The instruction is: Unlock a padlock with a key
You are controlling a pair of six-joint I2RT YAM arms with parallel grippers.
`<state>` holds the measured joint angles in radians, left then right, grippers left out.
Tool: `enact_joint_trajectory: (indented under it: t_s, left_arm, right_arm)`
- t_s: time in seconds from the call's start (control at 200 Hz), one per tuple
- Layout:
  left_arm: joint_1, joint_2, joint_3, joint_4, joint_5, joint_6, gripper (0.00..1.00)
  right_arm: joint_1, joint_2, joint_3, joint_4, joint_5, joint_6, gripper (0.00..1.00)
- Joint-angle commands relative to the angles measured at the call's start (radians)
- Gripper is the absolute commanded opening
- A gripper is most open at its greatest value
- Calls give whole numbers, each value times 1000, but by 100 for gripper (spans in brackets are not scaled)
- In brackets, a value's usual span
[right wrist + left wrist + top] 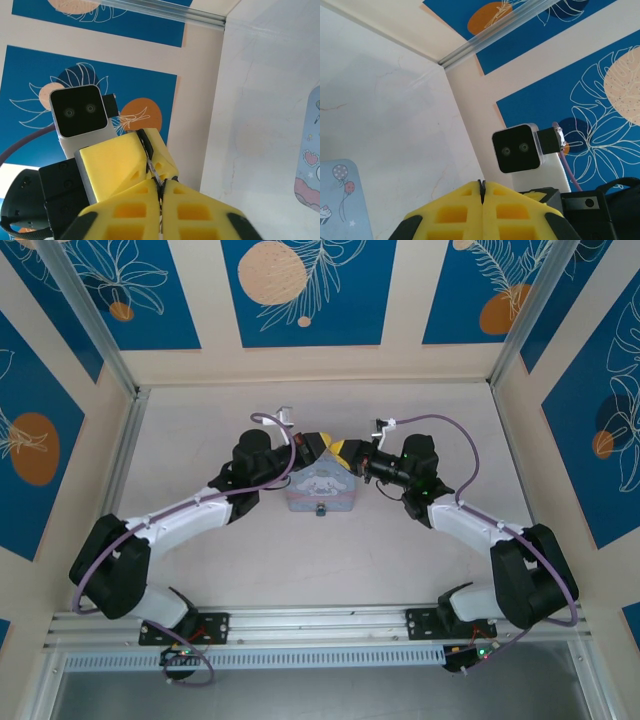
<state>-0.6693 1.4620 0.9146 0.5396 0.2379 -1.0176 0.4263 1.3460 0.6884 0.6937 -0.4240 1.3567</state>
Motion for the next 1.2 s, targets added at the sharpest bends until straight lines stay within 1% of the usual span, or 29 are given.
enact_joint_trajectory:
  t_s: [0.0,0.05,0.065,0.1,0.14,0.19,0.215,0.285,0.36,0.46,0.51,0.575,0.67,0.765,0.85,0.92,1.015,1.13,1.195]
  left_arm:
    - [5,4,-5,24,-5,-19,0]
    - [6,-2,-1,-13,-25,-32,0]
    - [6,-6,0,-26,-30,-36,3]
    - [7,-17,3,-67,-48,-45,16]
    - [9,-35,11,-137,-76,-58,34]
    - [14,-62,18,-226,-109,-76,59]
    - [18,-74,21,-269,-119,-83,67]
    - [36,-105,55,-427,-132,-104,78]
    - [53,-127,95,-571,-117,-123,84]
    - [76,-124,173,-791,-82,-170,87]
    - [85,-110,204,-861,-46,-188,87]
    - [95,-92,224,-889,15,-232,88]
    - [96,-67,235,-882,86,-295,88]
    - [94,-49,254,-900,115,-324,81]
    - [92,-46,264,-919,114,-335,72]
    - [88,-46,261,-920,112,-344,66]
    - [83,-41,253,-906,112,-362,60]
    - [67,-26,247,-886,110,-381,56]
    - [56,-12,256,-882,108,-385,56]
  right_arm:
    - [5,7,32,-3,1,-9,0]
    - [3,3,33,-32,2,-20,0]
    - [2,1,34,-46,2,-26,0]
    - [0,-8,36,-81,5,-46,0]
    - [-1,-22,44,-149,9,-86,0]
    - [0,-41,59,-255,23,-149,0]
    - [0,-53,67,-314,33,-184,0]
    - [8,-79,95,-465,68,-287,0]
    - [23,-100,120,-595,122,-394,0]
    - [59,-123,148,-728,210,-513,0]
    - [88,-129,165,-785,273,-572,0]
    - [134,-133,187,-839,359,-639,0]
    - [210,-127,217,-895,494,-723,0]
    - [281,-120,238,-922,629,-786,0]
    - [327,-118,250,-925,713,-830,0]
    - [354,-116,260,-920,753,-850,0]
    - [374,-113,273,-913,772,-864,0]
    - [378,-103,289,-915,771,-866,0]
    - [381,-97,296,-912,768,-868,0]
